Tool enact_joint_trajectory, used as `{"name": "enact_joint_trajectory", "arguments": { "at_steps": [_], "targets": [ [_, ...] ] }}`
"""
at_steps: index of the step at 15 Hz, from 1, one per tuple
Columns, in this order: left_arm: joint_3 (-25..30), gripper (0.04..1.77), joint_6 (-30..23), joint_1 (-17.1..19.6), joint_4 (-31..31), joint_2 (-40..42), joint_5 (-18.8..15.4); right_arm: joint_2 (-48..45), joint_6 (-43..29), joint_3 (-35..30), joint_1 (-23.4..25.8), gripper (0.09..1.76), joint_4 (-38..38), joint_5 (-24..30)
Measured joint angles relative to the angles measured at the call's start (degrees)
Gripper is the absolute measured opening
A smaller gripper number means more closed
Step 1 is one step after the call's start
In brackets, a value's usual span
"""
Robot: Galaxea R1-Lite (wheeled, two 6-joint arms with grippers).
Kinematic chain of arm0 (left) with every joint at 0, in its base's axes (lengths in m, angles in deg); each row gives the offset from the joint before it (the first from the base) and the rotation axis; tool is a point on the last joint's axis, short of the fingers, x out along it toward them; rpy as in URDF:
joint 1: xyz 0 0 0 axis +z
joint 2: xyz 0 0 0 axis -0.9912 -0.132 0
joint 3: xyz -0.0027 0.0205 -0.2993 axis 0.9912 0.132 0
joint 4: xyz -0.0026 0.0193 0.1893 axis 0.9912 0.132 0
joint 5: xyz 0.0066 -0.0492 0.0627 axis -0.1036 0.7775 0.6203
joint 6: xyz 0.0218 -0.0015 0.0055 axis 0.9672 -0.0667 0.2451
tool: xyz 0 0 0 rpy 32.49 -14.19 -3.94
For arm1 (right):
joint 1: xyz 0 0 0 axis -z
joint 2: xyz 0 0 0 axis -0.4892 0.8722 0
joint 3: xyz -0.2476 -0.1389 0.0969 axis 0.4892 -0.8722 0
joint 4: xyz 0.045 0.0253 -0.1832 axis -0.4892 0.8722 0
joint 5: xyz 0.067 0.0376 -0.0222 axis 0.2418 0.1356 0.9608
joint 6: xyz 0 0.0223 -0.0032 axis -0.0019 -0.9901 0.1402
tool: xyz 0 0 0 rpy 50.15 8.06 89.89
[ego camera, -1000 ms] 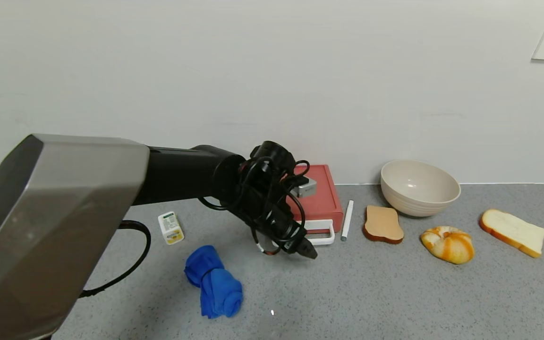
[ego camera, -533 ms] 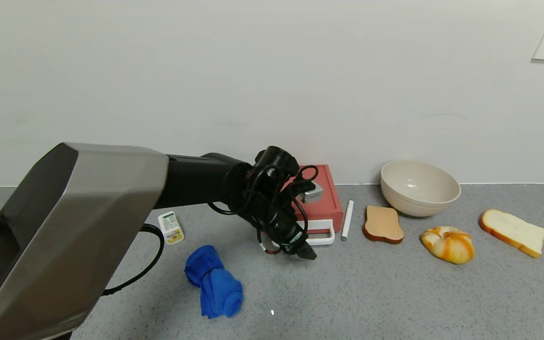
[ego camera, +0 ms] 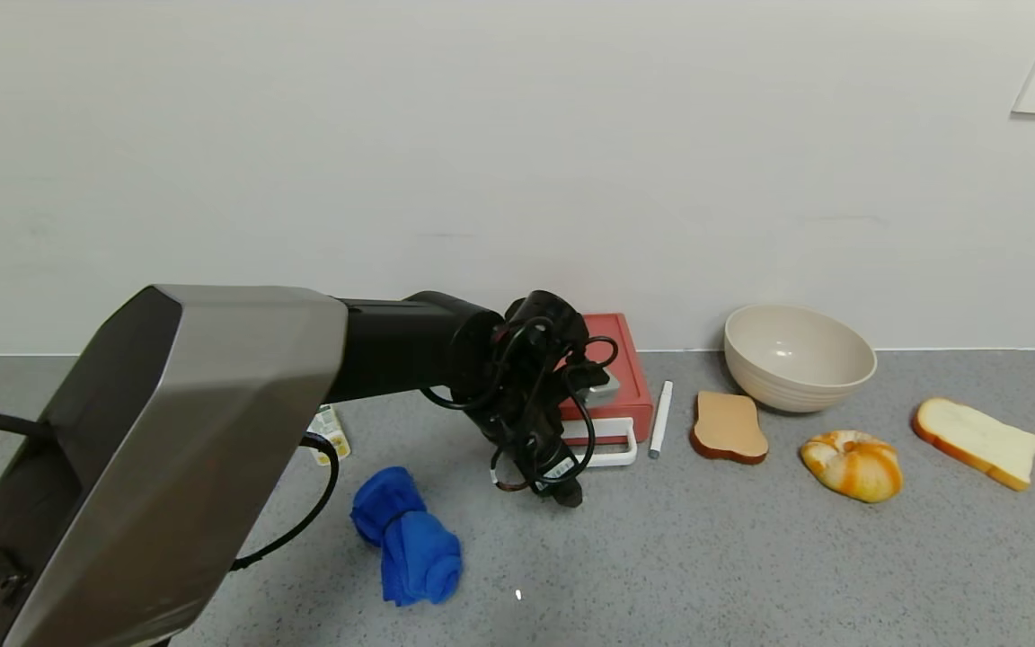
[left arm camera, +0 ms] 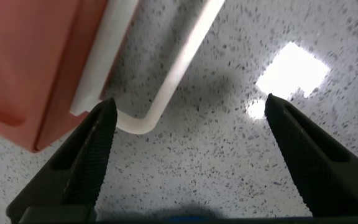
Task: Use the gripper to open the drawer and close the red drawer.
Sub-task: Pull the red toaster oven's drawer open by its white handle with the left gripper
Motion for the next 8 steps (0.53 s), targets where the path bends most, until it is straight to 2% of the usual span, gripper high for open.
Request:
{"name": "enact_joint_trajectory", "arguments": {
  "at_steps": [2,8],
  "targets": [
    [-0.9,1.72,0.0,-0.3,2.2,-0.8,0.9,0.0,0.0,0.0,0.0,1.71,0.0,0.0],
    [-2.1,1.72,0.9,-0.9,2.3,-2.8,4.1,0.0,0.0,0.0,0.0,1.71,0.0,0.0]
  ]
}}
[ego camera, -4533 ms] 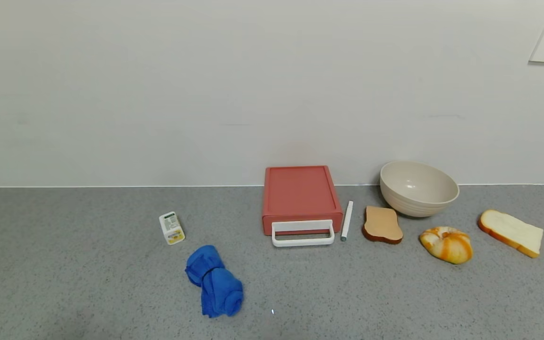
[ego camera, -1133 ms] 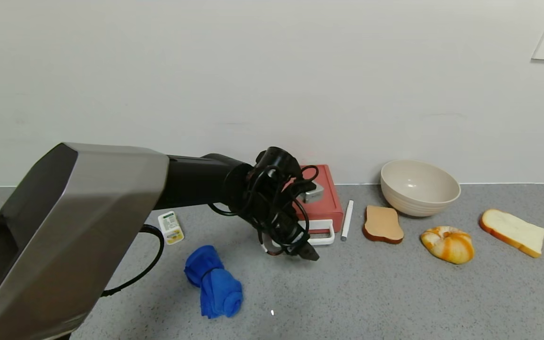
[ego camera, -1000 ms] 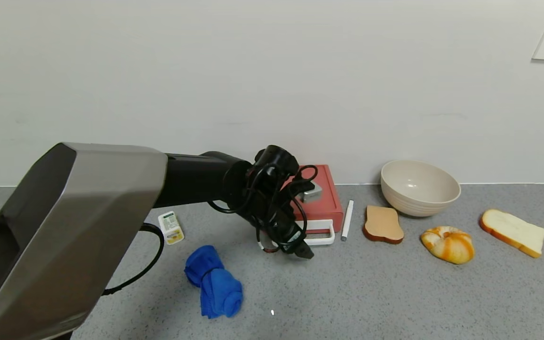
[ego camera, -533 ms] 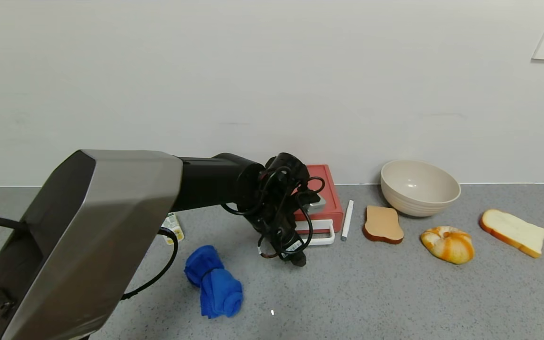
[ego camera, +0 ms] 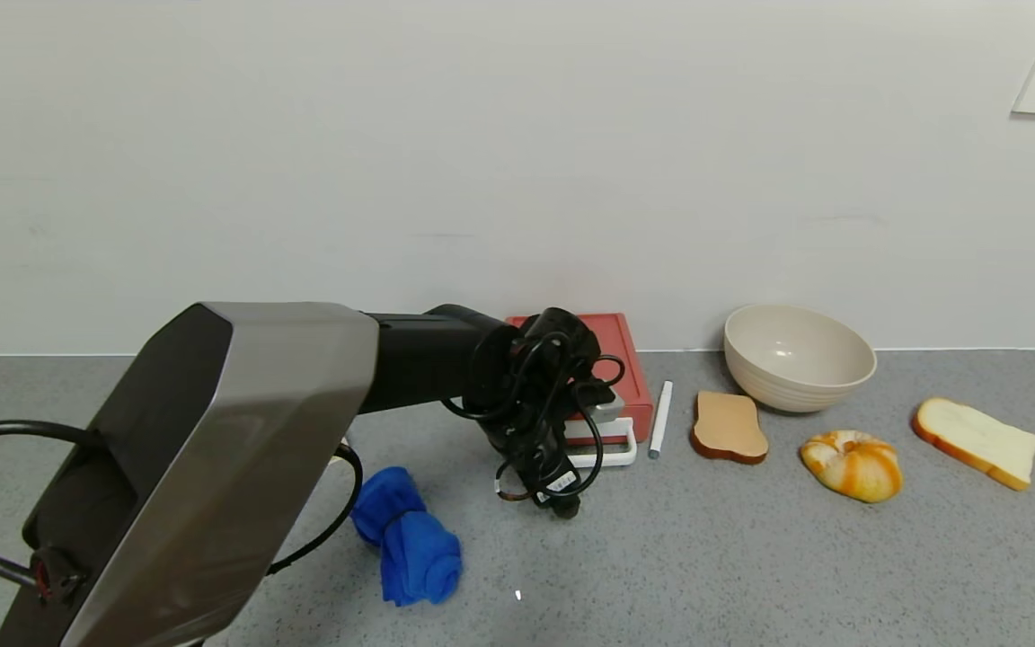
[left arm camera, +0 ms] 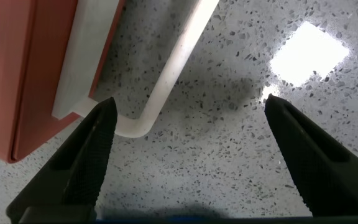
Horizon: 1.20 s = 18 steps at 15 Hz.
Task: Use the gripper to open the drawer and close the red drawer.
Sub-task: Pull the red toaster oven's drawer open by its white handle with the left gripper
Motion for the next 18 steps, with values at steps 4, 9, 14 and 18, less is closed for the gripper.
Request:
{"name": "enact_joint_trajectory", "arguments": {
  "at_steps": [4,9,14,18],
  "targets": [
    [-0.2,1.72,0.4,0.0,-0.1,-0.8,1.3,0.0,0.0,0.0,0.0,1.71,0.0,0.0],
    [-0.2,1.72,0.5,-0.5,1.4,-1.3,1.3,0.0,0.0,0.0,0.0,1.71,0.0,0.0],
    [-0.2,1.72,0.4,-1.3,4.8,-1.1,1.1,0.0,0.0,0.0,0.0,1.71,0.0,0.0],
    [0.1,1.72,-0.1,-1.9,6.4,-0.8,0.6,0.0,0.0,0.0,0.0,1.71,0.0,0.0]
  ]
}}
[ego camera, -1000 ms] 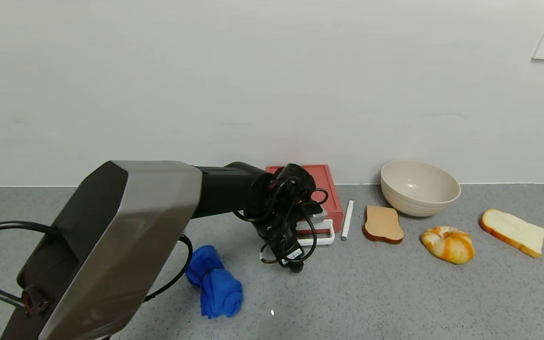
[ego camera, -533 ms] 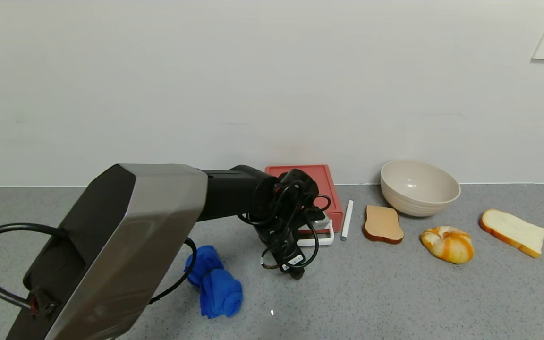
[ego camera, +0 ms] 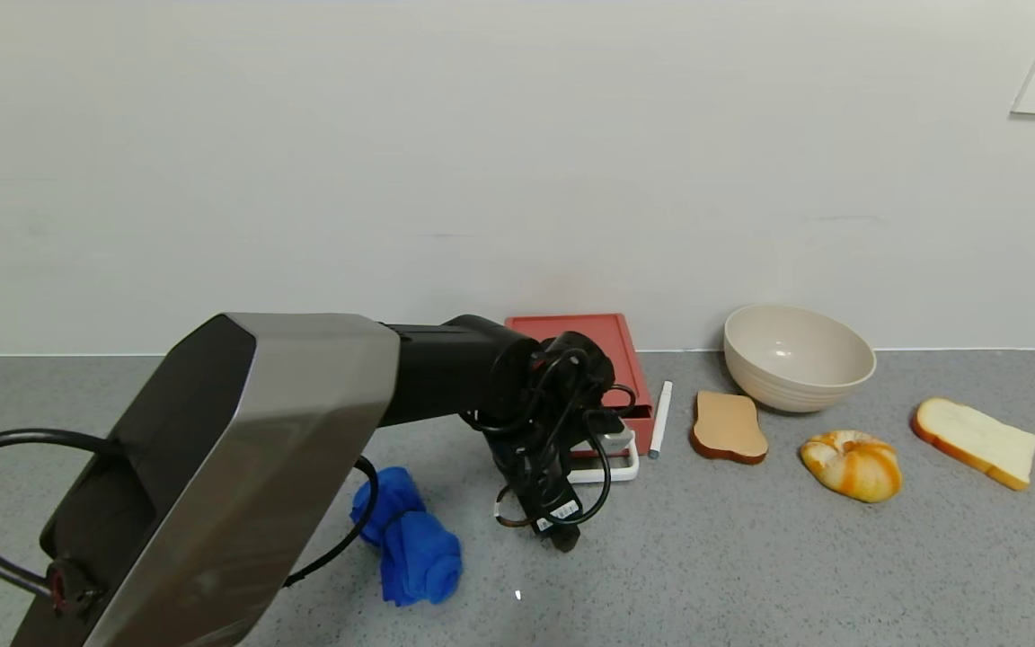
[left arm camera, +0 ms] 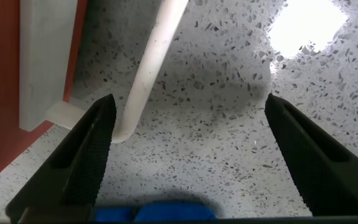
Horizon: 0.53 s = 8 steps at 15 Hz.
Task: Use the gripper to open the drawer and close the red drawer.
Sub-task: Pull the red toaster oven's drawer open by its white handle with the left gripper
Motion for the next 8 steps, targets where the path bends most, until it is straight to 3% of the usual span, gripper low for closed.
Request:
{"name": "enact_joint_trajectory", "arguments": {
  "at_steps": [8],
  "targets": [
    [0.9,1.72,-2.6,-1.9,6.2,1.5,-1.8,0.0,0.0,0.0,0.0,1.71,0.0,0.0]
  ]
}}
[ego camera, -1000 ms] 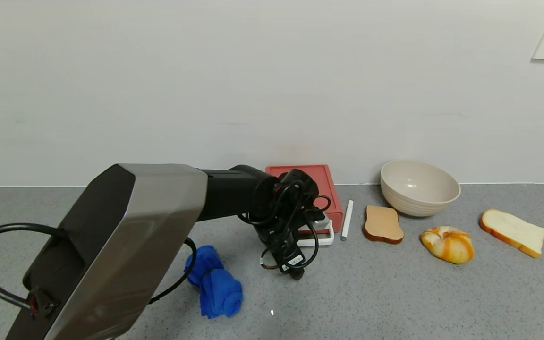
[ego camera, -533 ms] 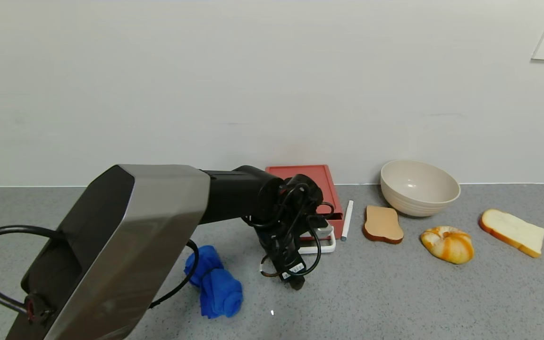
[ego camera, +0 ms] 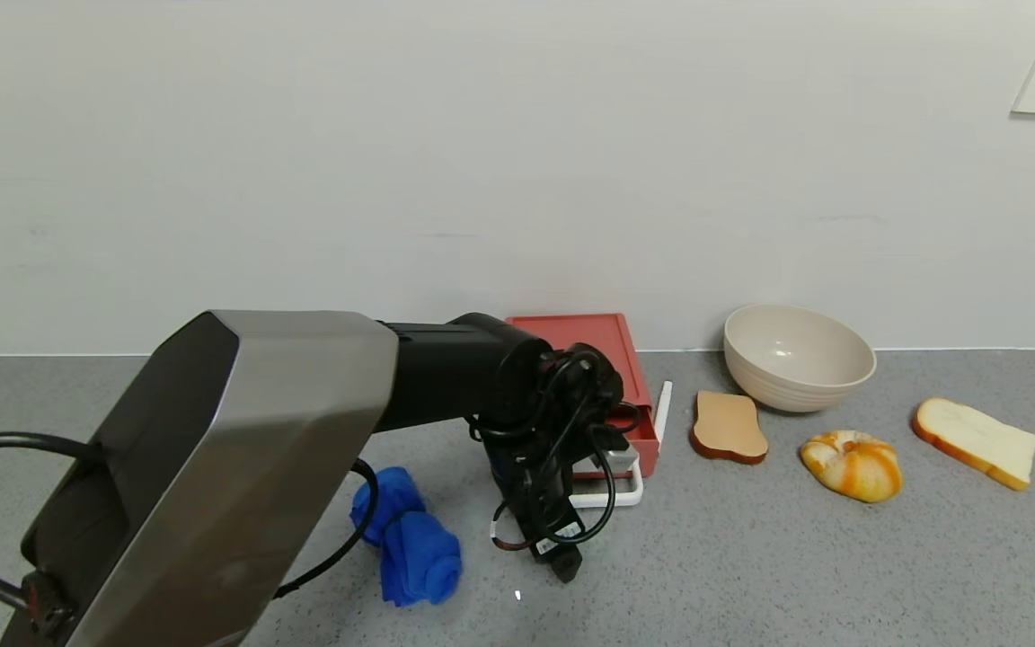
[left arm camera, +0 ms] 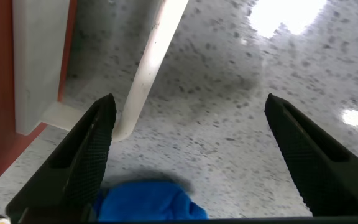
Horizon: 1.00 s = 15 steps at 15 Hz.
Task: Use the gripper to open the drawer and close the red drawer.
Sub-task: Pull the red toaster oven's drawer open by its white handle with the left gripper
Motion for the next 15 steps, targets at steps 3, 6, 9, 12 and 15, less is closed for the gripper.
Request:
{"name": "enact_joint_trajectory", "arguments": {
  "at_steps": [3,6,9,12,15],
  "targets": [
    [2.4,1.72,-0.6,-1.0,-0.2,1.3,-1.0,0.0,0.0,0.0,0.0,1.71,0.0,0.0],
    [4.6,1.72,-2.0,-1.9,0.0,2.5,-1.3,0.0,0.0,0.0,0.0,1.71,0.0,0.0],
    [6.5,1.72,-2.5,-2.8,-0.4,3.6,-1.3,0.0,0.0,0.0,0.0,1.71,0.0,0.0],
    [7.8,1.72,-2.8,-3.9,-0.4,4.2,-1.2,0.0,0.0,0.0,0.0,1.71,0.0,0.0],
    [8.9,1.72,-3.5,-4.7,-0.6,4.5,-1.9,0.0,0.0,0.0,0.0,1.71,0.0,0.0]
  ]
}}
